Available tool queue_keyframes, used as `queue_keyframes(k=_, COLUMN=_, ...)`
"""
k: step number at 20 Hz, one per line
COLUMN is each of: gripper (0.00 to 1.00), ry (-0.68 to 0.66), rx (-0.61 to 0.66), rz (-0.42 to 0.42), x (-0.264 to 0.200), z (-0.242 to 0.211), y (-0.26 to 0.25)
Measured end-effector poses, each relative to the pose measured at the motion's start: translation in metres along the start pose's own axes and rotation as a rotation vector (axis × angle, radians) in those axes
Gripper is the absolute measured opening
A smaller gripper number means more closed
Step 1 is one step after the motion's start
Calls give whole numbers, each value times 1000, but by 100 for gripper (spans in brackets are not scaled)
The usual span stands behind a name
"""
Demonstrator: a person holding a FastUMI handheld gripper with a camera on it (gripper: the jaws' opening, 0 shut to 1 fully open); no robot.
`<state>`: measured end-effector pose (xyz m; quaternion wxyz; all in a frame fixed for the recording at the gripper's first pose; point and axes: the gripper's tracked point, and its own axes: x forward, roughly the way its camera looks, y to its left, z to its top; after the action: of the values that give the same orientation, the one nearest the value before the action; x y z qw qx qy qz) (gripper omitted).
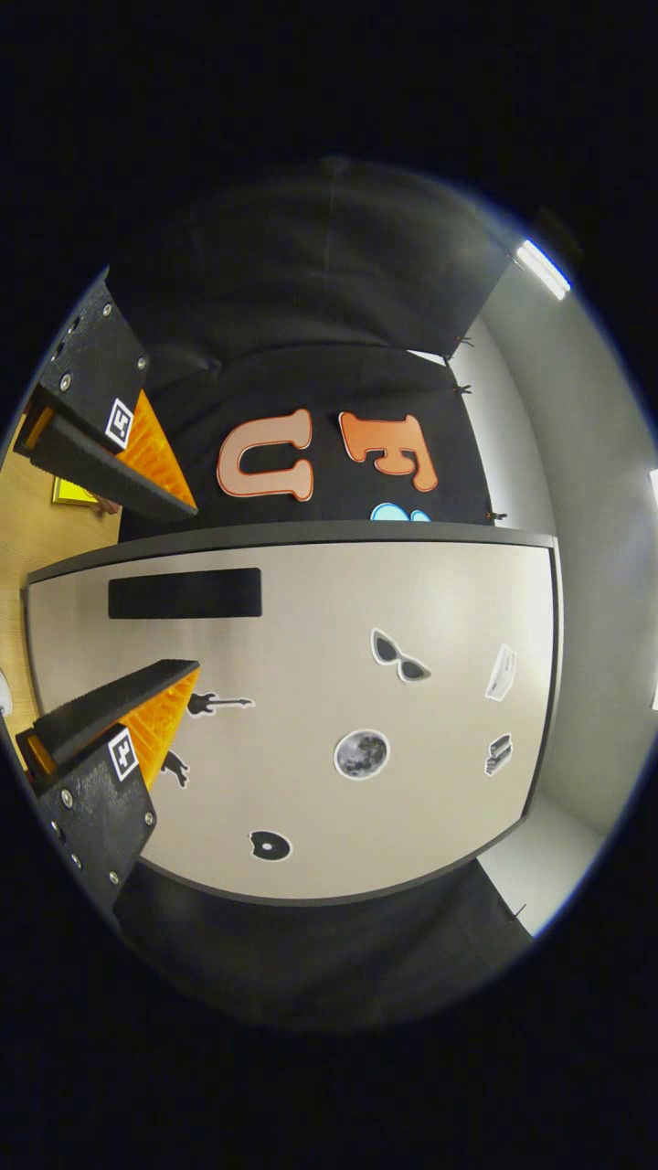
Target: Open the shoe cabinet door, grab the shoes and put them into the shoe cabinet, then close the shoe cabinet door.
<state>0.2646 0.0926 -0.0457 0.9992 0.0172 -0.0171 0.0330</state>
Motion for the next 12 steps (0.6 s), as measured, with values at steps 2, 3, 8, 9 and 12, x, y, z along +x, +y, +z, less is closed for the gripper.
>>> queue_keyframes(k=2, gripper=94, ry=14, rx=-13, rz=-12, x=11, z=-8, y=-2)
queue_keyframes(k=3, gripper=93, ry=31, rx=-18, rz=-20, x=17, z=-14, y=-4)
queue_keyframes(k=8, gripper=74, ry=51, rx=-21, rz=-41, x=34, z=-26, y=-8)
queue_keyframes(k=9, gripper=73, ry=52, rx=-24, rz=-44, x=35, z=-27, y=-8)
queue_keyframes(k=12, gripper=57, ry=61, rx=-35, rz=-42, x=36, z=-31, y=-5)
